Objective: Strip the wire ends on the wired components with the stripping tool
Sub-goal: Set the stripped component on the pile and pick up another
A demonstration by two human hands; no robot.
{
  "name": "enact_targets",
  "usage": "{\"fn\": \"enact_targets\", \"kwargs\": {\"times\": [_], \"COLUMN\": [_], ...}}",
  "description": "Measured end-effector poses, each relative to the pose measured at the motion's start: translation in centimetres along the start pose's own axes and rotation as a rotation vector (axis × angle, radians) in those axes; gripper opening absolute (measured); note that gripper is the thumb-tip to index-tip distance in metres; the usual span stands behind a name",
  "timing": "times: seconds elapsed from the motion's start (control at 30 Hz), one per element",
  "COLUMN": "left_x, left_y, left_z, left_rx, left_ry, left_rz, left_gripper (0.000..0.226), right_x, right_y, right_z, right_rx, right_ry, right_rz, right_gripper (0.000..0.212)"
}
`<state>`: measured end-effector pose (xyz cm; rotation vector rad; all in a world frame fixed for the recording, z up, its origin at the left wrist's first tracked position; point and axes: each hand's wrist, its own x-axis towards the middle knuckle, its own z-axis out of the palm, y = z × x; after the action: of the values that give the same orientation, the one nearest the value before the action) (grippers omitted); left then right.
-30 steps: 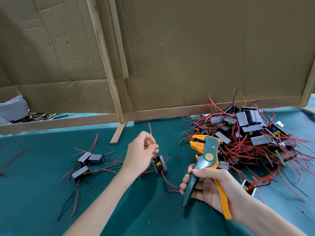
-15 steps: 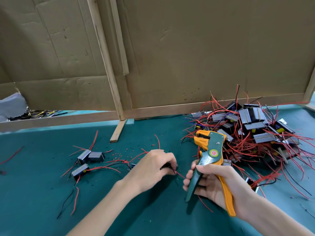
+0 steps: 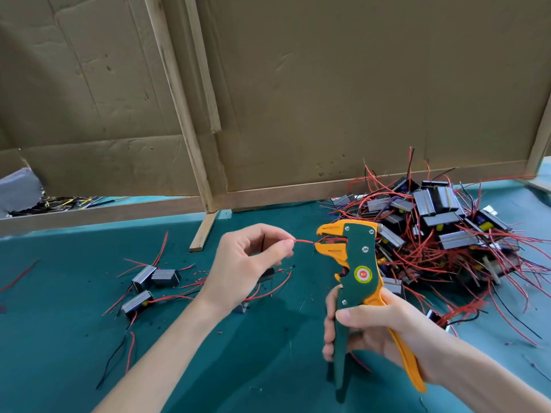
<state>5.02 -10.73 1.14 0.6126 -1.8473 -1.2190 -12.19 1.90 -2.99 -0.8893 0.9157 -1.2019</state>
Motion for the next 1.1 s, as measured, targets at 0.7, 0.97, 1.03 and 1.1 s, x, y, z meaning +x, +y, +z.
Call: {"fn": "enact_targets", "kwargs": {"times": [0.7, 0.97, 1.03, 1.1], "left_x": [-0.64, -0.69, -0.7, -0.76], "left_y": [0.53, 0.48, 0.47, 0.45], "left_z": [0.91, 0.95, 0.96, 1.0], "left_rx": [-0.013, -0.065, -0.077, -0.071], "left_ry": [-0.051, -0.026, -0.02, -0.048], "left_rz": [-0.037, -0.052, -0.059, -0.069], "left_gripper": [0.009, 0.011, 0.012, 0.01], "right_x": [-0.51, -0.63, -0.66, -0.67], "right_y": [-0.23, -0.08, -0.05, -0.06], "right_z": [0.47, 0.52, 0.62, 0.68], "right_rx": [-0.06, -0.075, -0.074, -0.073], "right_ry": [-0.055, -0.066, -0.069, -0.062], "right_rz": [0.006, 0.017, 0.019, 0.025], "right_gripper": [0.021, 0.028, 0.027, 0.024]}}
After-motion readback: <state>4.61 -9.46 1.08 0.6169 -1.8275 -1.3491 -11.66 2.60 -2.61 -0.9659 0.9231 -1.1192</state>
